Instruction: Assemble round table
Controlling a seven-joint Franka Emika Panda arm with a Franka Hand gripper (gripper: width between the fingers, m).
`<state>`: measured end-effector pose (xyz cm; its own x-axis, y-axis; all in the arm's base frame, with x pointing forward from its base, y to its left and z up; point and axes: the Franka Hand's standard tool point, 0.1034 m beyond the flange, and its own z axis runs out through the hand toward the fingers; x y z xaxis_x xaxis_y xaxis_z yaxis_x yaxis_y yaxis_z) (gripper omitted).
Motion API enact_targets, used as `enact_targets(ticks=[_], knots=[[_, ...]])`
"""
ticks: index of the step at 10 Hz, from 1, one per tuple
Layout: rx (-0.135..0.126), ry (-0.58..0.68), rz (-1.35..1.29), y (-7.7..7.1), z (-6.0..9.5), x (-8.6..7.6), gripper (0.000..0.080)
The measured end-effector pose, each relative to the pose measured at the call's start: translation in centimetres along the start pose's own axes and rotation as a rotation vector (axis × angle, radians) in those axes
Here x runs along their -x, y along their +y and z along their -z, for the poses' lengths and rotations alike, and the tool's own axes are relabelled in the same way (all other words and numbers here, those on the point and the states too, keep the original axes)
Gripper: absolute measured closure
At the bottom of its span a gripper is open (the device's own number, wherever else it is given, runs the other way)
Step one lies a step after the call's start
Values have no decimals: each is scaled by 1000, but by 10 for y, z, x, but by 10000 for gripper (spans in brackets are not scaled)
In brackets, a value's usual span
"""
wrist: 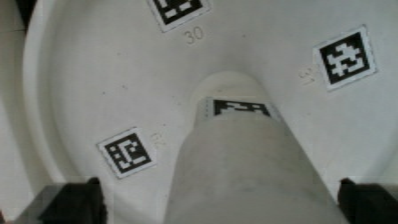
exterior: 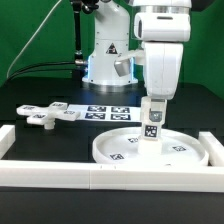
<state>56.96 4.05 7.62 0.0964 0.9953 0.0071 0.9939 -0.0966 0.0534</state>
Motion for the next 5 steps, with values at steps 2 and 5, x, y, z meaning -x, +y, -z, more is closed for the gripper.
enact_targets(ticks=[2,5], knots=[[-3,-1,-3,-1,0,1,265],[-20,-4,-20,-5,-3,2,386]])
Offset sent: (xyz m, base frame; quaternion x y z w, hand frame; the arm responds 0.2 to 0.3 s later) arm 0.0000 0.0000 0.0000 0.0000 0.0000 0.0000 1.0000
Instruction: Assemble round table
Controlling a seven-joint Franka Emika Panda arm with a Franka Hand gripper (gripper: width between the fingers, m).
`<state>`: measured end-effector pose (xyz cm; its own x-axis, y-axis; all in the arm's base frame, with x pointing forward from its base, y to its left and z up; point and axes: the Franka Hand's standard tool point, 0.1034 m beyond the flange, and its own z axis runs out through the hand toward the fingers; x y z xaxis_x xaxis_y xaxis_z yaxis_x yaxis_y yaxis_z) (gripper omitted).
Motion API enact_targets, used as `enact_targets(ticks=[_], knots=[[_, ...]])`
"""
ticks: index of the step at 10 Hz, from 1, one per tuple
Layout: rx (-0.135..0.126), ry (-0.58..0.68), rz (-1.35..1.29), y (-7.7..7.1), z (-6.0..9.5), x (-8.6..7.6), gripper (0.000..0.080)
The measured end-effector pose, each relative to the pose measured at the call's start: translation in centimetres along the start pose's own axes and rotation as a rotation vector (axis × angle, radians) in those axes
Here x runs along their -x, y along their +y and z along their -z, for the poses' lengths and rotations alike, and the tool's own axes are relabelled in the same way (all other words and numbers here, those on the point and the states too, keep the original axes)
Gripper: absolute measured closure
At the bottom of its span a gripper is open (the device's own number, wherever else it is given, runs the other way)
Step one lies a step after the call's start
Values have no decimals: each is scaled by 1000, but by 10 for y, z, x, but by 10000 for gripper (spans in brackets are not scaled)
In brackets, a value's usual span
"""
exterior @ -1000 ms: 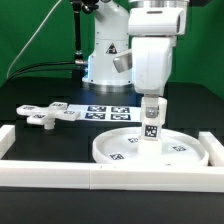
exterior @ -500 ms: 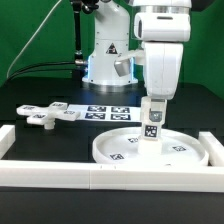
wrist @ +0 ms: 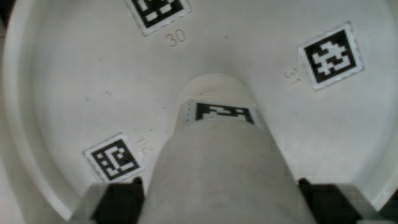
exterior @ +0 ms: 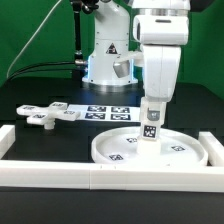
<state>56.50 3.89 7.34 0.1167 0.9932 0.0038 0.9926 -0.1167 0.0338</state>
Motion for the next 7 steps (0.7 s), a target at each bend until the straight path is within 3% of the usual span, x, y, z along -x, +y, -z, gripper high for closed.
enact_targets(ticks=[2,6,7], knots=[[-6,1,-91,-1,0,0,386],[-58,12,-616,-7,-2,1,387],[-58,13,-687,-7,-2,1,387]])
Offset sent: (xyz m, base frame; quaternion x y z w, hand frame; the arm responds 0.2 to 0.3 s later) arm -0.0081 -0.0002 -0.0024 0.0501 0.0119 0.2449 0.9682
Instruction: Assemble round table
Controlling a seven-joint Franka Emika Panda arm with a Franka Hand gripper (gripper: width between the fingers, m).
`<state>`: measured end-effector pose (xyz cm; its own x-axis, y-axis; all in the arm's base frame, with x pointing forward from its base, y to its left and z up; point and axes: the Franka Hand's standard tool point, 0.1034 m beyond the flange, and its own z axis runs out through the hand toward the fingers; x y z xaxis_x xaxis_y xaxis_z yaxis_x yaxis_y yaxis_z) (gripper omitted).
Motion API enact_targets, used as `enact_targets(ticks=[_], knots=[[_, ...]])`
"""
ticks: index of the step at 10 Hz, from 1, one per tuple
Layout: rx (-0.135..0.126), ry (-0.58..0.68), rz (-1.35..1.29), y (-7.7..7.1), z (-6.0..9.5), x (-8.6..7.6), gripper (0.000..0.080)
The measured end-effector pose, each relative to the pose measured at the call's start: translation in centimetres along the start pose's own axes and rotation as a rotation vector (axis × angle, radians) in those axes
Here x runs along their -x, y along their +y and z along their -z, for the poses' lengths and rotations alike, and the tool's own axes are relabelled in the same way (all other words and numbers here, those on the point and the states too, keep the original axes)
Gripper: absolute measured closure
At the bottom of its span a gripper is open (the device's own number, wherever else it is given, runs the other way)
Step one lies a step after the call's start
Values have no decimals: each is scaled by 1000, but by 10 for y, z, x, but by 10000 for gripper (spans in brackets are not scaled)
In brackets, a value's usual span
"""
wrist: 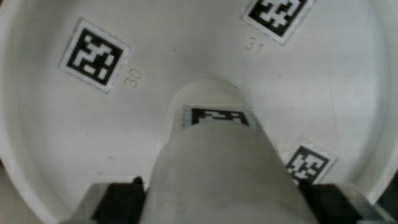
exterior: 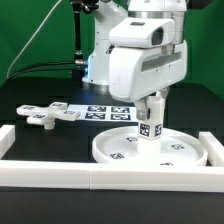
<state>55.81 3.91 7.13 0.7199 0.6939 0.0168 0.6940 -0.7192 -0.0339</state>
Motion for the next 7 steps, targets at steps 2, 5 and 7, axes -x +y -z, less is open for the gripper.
enact_targets(ticks=[2,5,7], knots=[[0,0,-138,0,0,0,387],[-1,1,-341,0,0,0,387],[-36,20,-668,1,-1,2,387]])
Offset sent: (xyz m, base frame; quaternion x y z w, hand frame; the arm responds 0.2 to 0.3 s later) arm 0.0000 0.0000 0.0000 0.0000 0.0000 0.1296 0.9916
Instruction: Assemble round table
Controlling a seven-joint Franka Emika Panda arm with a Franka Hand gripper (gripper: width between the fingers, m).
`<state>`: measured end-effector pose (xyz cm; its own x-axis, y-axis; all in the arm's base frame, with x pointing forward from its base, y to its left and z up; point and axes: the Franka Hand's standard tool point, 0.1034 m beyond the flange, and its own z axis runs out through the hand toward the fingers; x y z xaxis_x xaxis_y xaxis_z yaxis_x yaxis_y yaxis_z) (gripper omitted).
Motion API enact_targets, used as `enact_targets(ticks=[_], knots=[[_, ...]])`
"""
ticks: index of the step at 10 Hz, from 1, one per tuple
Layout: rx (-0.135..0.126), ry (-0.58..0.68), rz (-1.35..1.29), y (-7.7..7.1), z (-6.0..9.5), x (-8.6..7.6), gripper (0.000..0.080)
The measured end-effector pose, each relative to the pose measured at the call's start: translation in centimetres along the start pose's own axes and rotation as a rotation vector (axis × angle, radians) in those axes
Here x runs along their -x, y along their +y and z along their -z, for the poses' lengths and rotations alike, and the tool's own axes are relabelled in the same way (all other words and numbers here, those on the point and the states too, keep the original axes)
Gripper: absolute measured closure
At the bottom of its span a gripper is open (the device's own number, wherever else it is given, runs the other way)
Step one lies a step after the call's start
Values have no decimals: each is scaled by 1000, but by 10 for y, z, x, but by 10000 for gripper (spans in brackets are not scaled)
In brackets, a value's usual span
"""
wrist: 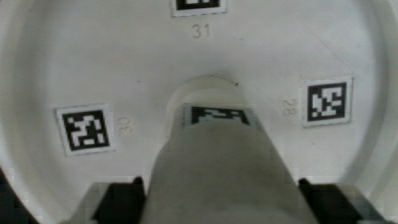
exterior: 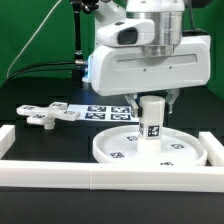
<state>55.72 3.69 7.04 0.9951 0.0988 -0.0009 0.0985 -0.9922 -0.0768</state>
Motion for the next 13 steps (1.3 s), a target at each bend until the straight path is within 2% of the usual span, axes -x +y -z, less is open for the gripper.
enact_targets(ticks=[1,2,8,9,13], knots=[[-10,15,-155,0,0,0,387],[-9,42,-293,-1,-2,-2,387],[-29,47,-601,0,-2,-2,387],[-50,44,-742,0,-2,-2,387],[-109,15,-1204,-2,-3,-1,387]])
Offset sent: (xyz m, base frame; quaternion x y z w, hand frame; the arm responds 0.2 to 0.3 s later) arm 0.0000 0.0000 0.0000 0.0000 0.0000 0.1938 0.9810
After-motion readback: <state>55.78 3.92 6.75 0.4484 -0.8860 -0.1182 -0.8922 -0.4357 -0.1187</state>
